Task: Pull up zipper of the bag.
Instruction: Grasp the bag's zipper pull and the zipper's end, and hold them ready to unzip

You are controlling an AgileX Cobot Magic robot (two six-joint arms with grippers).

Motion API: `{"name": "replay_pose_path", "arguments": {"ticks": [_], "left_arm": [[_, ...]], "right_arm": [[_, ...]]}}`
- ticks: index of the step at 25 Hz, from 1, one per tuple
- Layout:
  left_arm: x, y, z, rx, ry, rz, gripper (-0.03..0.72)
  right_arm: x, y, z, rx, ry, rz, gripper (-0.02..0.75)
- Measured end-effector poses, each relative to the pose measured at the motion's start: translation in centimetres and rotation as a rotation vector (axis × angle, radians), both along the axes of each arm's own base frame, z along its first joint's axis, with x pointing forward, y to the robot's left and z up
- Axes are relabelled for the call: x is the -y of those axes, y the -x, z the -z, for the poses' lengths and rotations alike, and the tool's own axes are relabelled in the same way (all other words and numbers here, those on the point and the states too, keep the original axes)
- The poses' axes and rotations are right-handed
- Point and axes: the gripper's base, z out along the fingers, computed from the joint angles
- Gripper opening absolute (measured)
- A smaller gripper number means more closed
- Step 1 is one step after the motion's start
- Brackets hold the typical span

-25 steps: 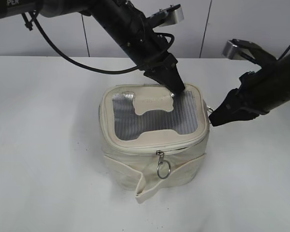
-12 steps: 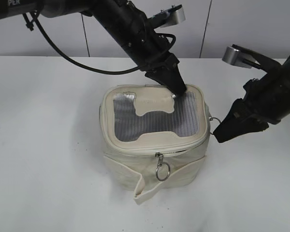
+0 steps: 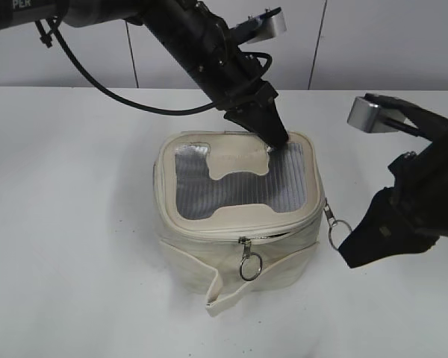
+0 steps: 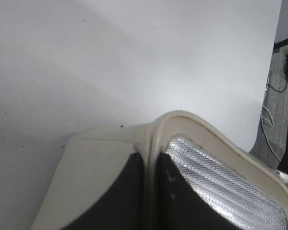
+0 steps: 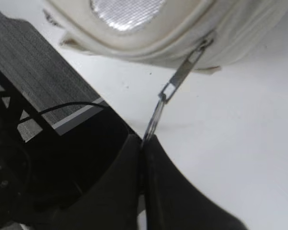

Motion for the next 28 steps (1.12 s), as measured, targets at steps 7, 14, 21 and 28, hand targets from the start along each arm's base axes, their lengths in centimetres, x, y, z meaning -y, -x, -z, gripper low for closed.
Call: {"name": "replay_pose_path", "arguments": {"ticks": [7, 14, 21, 28], "left_arm": [[0.0, 0.0, 0.0, -0.005, -0.001, -0.005, 0.045], [0.0, 0.1, 0.0, -0.010, -0.004, -0.001, 0.045], [0.0, 0.1, -0.1, -0.012, -0.004, 0.002, 0.045], [0.0, 0.0, -0.1, -0.002, -0.005, -0.008, 0.046]], "right_arm": [[-5.1, 3.1, -0.3, 0.050, -0.044, -0.117, 0.005], [-10.2, 3.2, -0.4, 0.098, -0.102, -0.179, 0.005], [-11.0, 2.9, -0.1, 0.060, -0.097, -0.141, 0.008], [-9.9, 3.0, -1.5, 0.089, -0.009, -0.045, 0.280]]}}
